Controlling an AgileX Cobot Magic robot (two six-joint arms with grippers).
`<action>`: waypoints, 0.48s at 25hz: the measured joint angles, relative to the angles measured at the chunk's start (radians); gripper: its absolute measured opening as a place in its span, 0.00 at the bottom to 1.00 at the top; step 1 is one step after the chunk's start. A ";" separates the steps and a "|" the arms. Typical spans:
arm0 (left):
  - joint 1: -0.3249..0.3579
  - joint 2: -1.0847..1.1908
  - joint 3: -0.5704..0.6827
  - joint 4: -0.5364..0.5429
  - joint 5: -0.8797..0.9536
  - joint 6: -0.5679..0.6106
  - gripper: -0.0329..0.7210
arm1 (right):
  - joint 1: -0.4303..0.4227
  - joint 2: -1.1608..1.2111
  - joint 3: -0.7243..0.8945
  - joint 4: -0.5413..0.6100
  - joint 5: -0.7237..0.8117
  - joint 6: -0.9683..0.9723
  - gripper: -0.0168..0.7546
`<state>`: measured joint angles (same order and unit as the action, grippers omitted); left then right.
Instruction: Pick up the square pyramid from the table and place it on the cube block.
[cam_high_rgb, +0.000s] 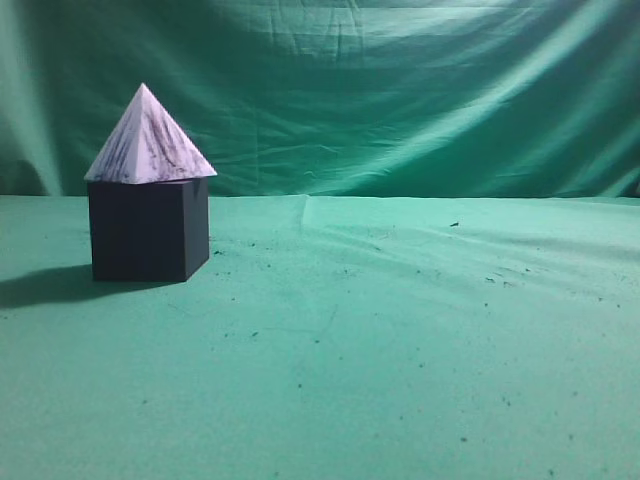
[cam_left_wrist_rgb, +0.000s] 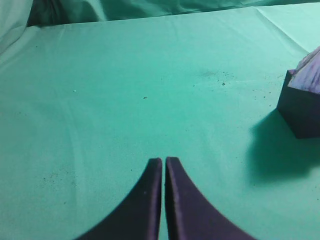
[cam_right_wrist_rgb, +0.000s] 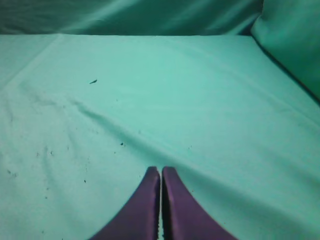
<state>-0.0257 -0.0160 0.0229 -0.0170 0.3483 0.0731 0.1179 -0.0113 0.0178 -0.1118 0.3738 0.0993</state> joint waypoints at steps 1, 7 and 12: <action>0.000 0.000 0.000 0.000 0.000 0.000 0.04 | 0.000 0.000 0.007 0.000 0.004 0.000 0.02; 0.000 0.000 0.000 0.000 0.000 0.000 0.04 | 0.000 0.000 0.009 0.002 0.000 0.000 0.02; 0.000 0.000 0.000 0.000 0.000 0.000 0.04 | 0.000 0.000 0.009 0.002 0.000 0.000 0.02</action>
<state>-0.0257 -0.0160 0.0229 -0.0170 0.3483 0.0731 0.1179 -0.0113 0.0272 -0.1097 0.3743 0.0993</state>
